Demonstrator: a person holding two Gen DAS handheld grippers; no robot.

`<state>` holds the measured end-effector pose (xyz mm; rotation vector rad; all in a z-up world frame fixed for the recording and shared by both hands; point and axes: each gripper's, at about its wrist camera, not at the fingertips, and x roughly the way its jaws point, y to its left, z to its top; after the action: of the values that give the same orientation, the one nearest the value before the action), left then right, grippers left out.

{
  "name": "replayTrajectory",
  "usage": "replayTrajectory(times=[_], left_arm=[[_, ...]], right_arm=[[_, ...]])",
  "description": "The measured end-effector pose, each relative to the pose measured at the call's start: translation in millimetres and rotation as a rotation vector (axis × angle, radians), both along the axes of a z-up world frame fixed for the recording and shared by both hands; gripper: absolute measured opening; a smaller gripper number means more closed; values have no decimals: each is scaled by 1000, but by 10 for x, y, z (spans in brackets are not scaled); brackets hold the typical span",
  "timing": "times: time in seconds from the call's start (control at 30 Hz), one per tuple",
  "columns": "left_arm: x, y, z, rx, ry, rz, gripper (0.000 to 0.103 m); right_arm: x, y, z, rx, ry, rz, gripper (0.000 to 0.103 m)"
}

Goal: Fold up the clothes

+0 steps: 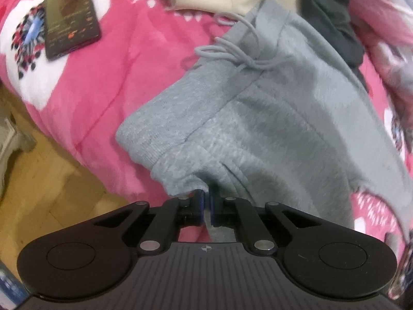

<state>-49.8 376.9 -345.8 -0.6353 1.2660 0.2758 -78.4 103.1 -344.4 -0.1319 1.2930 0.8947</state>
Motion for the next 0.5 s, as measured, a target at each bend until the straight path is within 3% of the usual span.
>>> replayTrajectory(times=[0.07,0.13,0.3,0.33,0.37,0.43,0.5], left_arm=[[16,-26,6,-14,24,-29,11],[7,-58,21,-36,42,-53,34],[-63,-232,102,-72,75,-171,42],[-71,-285,131,-79,78,-206,43],[-79,-338,159,-86,81,-242,43],[-88,-466,226,-104,81,-323,43],[-81,-642,312,-133,71,-428,43]], right_arm=[[45,-171,134,30,20,-85,11],[105,-436,289,52,25,-193,20],[356,-1494,706,23,-42,-553,48],[406,-1705,789,17,-56,-625,49],[449,-1905,844,-15,-81,-681,50],[532,-2247,839,-170,-161,-739,51],[655,-2443,763,-304,-235,-711,52]])
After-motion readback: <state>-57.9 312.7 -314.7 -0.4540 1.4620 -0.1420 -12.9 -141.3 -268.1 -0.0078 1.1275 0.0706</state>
